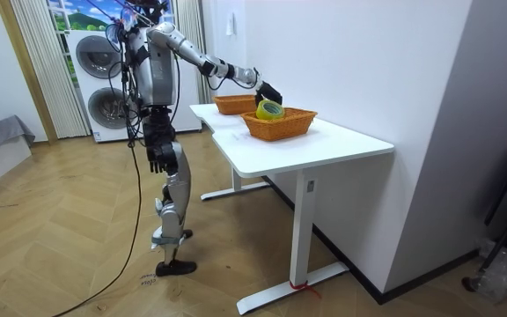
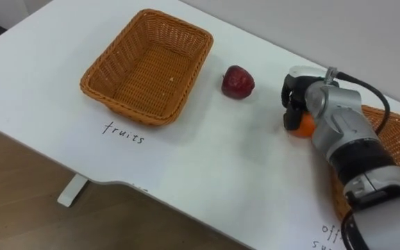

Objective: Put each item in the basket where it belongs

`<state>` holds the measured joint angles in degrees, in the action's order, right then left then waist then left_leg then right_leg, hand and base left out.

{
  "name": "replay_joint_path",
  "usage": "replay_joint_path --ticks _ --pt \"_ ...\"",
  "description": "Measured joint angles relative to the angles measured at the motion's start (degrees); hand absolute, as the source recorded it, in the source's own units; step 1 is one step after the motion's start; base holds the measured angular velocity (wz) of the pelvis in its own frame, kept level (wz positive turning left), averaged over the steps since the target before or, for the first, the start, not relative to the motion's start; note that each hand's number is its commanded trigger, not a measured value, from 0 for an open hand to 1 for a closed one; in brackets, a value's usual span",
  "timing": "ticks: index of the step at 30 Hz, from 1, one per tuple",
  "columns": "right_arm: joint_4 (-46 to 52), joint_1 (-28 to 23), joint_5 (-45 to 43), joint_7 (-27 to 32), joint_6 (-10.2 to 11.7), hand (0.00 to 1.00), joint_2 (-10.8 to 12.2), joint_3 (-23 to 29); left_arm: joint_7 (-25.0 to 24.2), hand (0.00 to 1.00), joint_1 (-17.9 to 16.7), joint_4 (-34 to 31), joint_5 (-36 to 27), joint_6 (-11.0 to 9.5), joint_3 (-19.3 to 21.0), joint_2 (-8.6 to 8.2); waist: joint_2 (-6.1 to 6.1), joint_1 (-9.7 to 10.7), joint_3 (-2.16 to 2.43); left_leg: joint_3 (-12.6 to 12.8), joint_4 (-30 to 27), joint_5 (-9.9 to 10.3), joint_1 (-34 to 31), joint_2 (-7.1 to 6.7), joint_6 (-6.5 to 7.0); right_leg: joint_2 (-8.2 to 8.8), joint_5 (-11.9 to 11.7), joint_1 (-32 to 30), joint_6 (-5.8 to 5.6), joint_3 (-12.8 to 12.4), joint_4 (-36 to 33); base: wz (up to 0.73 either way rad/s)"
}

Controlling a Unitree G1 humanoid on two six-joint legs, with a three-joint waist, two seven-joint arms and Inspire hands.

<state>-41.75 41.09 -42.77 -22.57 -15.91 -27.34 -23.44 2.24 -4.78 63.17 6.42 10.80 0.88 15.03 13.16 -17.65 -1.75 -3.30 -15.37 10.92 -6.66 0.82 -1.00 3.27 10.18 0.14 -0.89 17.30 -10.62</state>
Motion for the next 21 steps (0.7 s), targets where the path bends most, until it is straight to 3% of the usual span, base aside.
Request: replay_joint_path --ticks 8,15,21 --pt "2.6 0.4 0.0 1.4 0.5 0.0 0.0 0.6 0.0 0.0 0.4 -0.2 -0.1 -0.5 0.0 -0.06 -0.3 0.6 0.04 0.1 0.0 0.0 -0.1 0.0 0.0 0.0 0.0 -0.2 0.04 0.0 0.0 0.0" --pt "7.5 0.4 1.3 1.4 2.3 0.0 0.0 2.1 0.1 0.0 0.3 -0.1 -0.1 -1.8 0.0 -0.1 -1.27 1.8 0.6 0.5 0.2 0.0 0.2 0.08 0.01 0.02 0.0 -0.2 0.07 -0.3 0.0 -0.02" --pt "9.8 0.4 1.8 1.3 2.8 0.0 0.0 2.3 1.0 0.0 -0.4 0.5 -0.1 -2.6 0.0 -0.14 -1.19 3.5 0.74 1.5 0.9 0.0 1.4 0.29 0.01 -0.08 0.0 0.4 0.07 -1.4 0.0 -0.08"
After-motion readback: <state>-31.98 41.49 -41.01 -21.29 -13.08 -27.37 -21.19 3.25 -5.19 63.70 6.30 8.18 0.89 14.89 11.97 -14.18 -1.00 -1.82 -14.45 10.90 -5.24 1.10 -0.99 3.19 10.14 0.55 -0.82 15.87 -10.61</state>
